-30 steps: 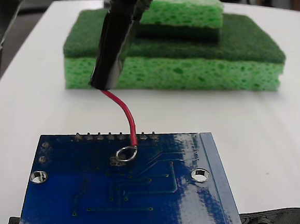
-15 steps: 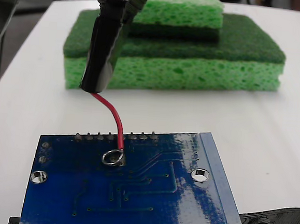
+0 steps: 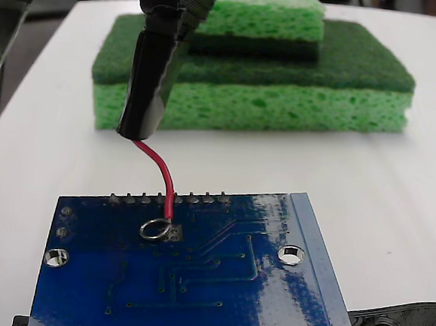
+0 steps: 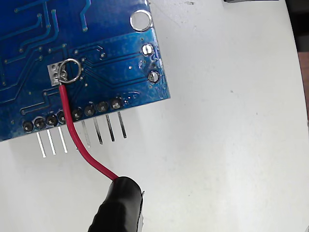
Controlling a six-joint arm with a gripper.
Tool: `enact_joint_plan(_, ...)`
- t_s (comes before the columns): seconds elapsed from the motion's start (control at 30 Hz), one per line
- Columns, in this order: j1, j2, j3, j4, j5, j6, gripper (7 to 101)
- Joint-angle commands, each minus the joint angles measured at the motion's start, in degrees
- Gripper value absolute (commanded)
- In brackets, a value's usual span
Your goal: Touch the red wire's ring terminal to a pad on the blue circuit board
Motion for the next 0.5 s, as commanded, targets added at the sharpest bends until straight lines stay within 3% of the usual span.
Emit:
enact_joint_plan(0.03, -0.35, 0.7, -0.26, 0.09, 0.26, 0.0, 100.3)
enact_joint_plan(0.5, -0.62, 0.97, -0.79, 0.53, 0.62, -0.35, 100.3)
